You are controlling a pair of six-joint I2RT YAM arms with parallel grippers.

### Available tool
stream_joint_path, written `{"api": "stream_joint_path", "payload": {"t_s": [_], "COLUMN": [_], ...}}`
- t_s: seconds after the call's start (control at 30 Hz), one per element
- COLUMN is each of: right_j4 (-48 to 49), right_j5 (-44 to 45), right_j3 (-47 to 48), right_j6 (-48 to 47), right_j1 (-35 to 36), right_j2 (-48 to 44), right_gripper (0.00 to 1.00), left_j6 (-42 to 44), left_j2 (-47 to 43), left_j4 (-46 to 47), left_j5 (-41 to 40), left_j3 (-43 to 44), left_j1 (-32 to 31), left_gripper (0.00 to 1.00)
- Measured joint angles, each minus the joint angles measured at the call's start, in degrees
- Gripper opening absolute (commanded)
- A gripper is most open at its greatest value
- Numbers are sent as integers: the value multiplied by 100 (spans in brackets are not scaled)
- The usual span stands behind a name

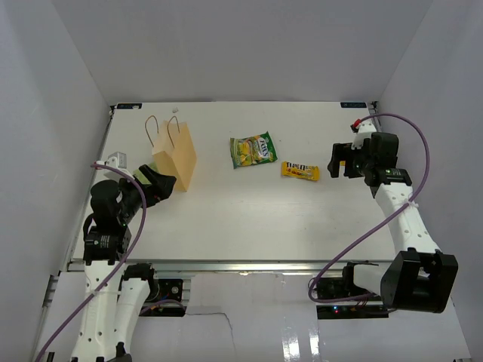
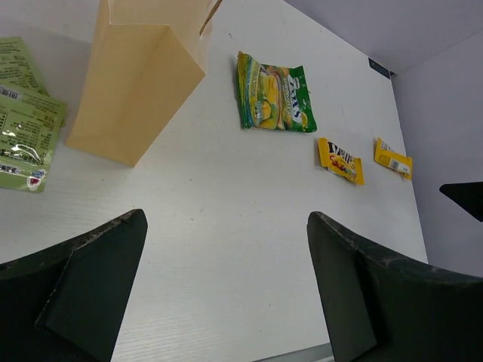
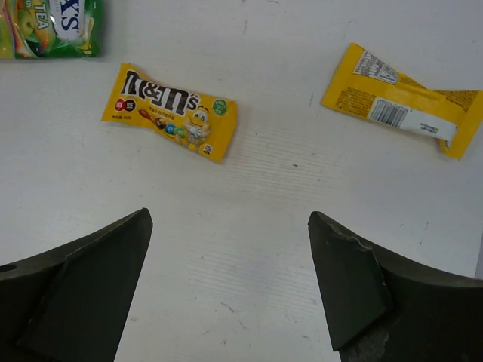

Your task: Place the snacks into the paper bag

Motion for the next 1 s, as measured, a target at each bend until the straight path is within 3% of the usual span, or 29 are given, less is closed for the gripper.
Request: {"api": "stream_joint_path", "payload": {"t_s": [0.13,0.4,0.6,0.87,1.0], "right_j4": [-26,-1073,-1641,-1716,-1716], "right_j5": [-807,-2962,-4024,-4444,-4540], "right_j3": [240,1248,1290,1233,1231], "right_j6": [-428,-2627,-3556,-3993,-4089], "right_j1": [-9,470,529,529,531], "right_j2": [234,992,1329,1622,1746], "right_gripper": [90,90,90,94,94], "left_j6": [-70,-369,-433,-518,-562], "left_j2": [70,363,933,1843,2393], "left_j4": [-2,-289,-393,81,640], "left_j5": [-59,-782,-1147,-470,-149], "left_j3": [0,55,289,-214,-601], "left_j1": [-2,0,68,1606,2142], "left_gripper": [98,98,94,94,89]}}
